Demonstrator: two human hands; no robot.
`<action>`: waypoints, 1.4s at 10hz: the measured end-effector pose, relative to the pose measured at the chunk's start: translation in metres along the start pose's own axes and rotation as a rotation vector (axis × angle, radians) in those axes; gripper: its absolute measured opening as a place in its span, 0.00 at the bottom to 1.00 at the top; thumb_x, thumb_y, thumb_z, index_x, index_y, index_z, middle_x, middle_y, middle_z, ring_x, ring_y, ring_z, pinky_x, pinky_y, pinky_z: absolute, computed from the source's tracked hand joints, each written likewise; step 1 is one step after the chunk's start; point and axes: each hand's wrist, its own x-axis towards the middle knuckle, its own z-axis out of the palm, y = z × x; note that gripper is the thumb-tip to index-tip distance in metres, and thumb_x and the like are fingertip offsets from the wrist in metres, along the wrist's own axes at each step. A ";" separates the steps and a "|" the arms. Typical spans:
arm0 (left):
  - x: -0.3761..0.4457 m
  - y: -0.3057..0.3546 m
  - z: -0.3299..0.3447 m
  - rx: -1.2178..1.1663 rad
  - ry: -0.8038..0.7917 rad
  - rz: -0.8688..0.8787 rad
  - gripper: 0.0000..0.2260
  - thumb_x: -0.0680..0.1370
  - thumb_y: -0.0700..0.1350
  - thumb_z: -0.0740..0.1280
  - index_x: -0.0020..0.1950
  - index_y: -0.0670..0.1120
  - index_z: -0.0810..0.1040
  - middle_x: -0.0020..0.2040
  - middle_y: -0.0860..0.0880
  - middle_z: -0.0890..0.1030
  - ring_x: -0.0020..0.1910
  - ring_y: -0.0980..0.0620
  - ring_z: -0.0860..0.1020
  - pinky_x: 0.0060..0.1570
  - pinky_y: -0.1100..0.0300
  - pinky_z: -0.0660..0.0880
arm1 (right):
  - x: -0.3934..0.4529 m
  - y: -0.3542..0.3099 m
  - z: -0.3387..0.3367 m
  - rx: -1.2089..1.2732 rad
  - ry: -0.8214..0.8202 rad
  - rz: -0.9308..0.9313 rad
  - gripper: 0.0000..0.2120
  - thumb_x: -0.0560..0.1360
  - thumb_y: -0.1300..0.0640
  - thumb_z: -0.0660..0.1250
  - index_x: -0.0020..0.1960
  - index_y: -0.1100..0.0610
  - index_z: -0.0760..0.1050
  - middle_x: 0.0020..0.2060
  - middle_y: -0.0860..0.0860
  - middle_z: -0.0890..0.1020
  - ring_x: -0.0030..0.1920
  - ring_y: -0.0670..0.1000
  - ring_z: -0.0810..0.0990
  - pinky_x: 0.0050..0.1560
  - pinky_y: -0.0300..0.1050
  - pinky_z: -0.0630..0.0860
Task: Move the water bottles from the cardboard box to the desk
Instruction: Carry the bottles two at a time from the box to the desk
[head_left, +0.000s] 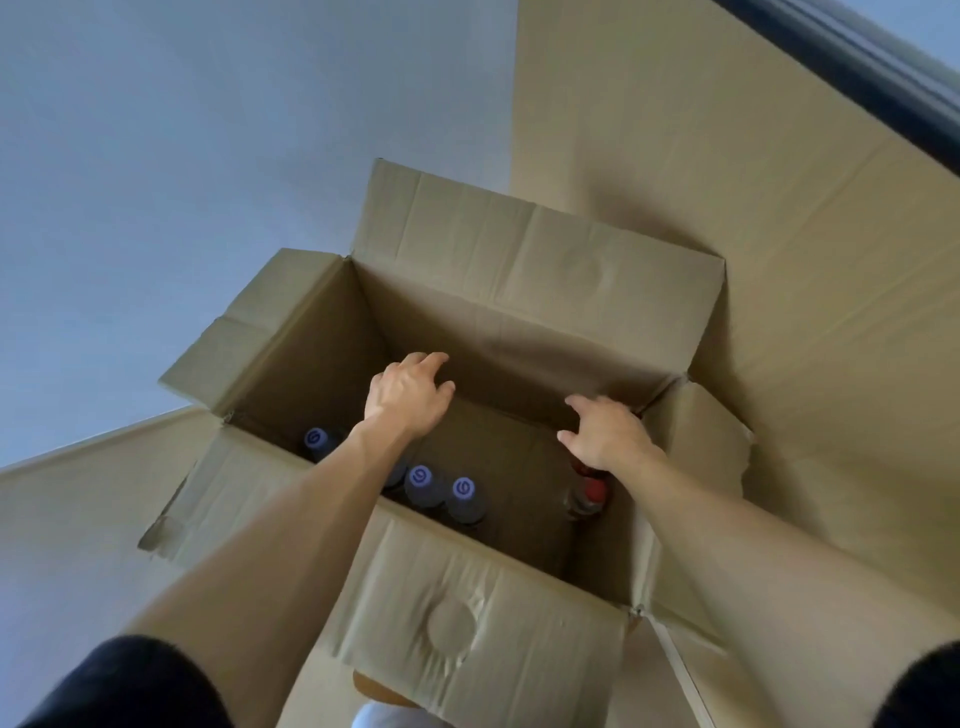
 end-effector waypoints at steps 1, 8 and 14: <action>0.005 0.000 0.002 -0.001 0.005 0.005 0.23 0.84 0.53 0.60 0.79 0.51 0.66 0.77 0.46 0.68 0.72 0.41 0.69 0.68 0.45 0.68 | 0.004 -0.001 0.008 -0.038 -0.026 0.028 0.29 0.80 0.43 0.65 0.78 0.50 0.62 0.74 0.57 0.69 0.73 0.61 0.68 0.70 0.55 0.70; 0.003 -0.019 0.015 -0.029 -0.005 0.006 0.23 0.84 0.54 0.59 0.79 0.52 0.65 0.78 0.47 0.66 0.75 0.42 0.67 0.72 0.46 0.64 | 0.037 0.002 0.036 -0.336 0.042 0.165 0.15 0.81 0.63 0.62 0.67 0.58 0.76 0.64 0.58 0.72 0.66 0.62 0.70 0.61 0.53 0.76; 0.012 -0.033 0.013 -0.039 0.011 -0.015 0.23 0.84 0.54 0.59 0.79 0.53 0.65 0.78 0.47 0.67 0.75 0.42 0.66 0.73 0.45 0.64 | 0.063 -0.090 0.040 -0.161 0.175 -0.186 0.11 0.80 0.63 0.64 0.60 0.58 0.80 0.57 0.57 0.79 0.59 0.58 0.78 0.58 0.50 0.77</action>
